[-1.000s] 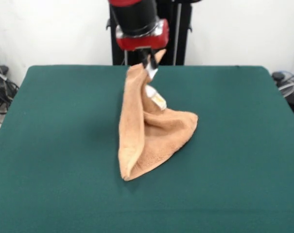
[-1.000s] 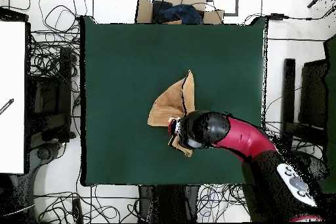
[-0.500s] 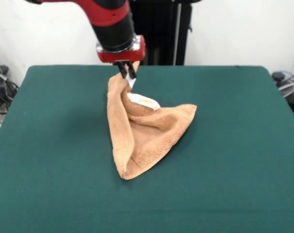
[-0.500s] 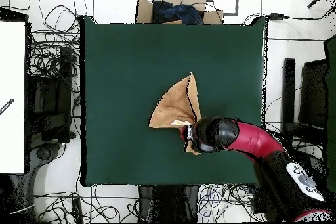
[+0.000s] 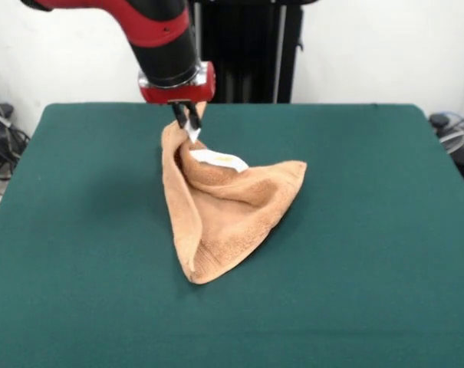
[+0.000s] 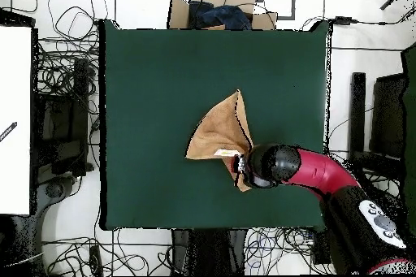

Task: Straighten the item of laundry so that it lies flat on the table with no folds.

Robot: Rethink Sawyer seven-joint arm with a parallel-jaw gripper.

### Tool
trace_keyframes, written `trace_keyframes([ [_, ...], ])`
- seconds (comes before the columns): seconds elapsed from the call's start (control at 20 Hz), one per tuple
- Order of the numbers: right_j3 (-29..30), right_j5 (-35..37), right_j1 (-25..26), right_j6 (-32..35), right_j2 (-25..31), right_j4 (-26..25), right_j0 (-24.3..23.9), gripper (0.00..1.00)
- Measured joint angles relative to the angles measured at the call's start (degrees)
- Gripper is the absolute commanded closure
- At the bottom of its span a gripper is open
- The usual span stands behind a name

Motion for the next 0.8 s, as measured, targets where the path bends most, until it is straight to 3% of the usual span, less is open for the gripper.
trace_keyframes([
  [0.2, -3.1, 4.5, -1.8, -0.1, 0.1, -3.0, 1.8, 1.00],
  [0.5, -9.1, 11.7, -2.2, -1.9, 1.1, -3.7, 2.0, 1.00],
  [0.8, -12.7, 12.3, -0.8, -3.2, 2.2, -3.7, 1.1, 1.00],
])
